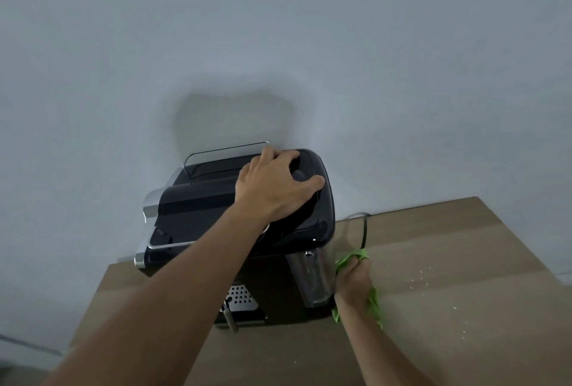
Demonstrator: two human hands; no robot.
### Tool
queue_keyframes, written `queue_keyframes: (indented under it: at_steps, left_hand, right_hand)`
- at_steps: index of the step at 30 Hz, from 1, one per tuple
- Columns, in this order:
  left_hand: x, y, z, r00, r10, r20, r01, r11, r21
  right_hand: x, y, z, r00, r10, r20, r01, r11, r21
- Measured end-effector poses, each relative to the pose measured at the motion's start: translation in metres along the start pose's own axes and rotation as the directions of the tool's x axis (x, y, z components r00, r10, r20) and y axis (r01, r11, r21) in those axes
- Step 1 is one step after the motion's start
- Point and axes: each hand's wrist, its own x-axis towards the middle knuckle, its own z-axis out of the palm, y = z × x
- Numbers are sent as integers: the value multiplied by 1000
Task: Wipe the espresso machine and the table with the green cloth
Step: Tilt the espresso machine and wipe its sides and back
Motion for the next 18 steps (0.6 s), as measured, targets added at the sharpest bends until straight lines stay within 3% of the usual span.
queue_keyframes:
  at_steps: [4,8,11,13,15,18]
  left_hand:
    - [2,-1,-1,1000,-2,-4,2,1000,-7]
    - [0,-1,-1,1000,4,1,-4,1000,-25]
    - [-2,-1,-2,1000,8,1,-8,1000,-27]
    - [-3,0,-3,1000,10,1,-10,1000,-24]
    - [-3,0,-4,1000,15,1,-15,1000,-23]
    - [-5,0,-4,1000,19,2,-19,1000,-16]
  right_hand:
    - [9,0,-9,985,52,164,-15,975,-220]
    - [12,-1,-35,969,68,239,-3,964,-264]
    - [5,-2,-58,970,10,241,61,957,-283]
    - [-2,1,-74,957,-104,269,194,923,-333]
    - [-10,11,-89,911,-252,327,377,831,-409]
    - [-23,47,-106,778,-434,455,628,561,-538]
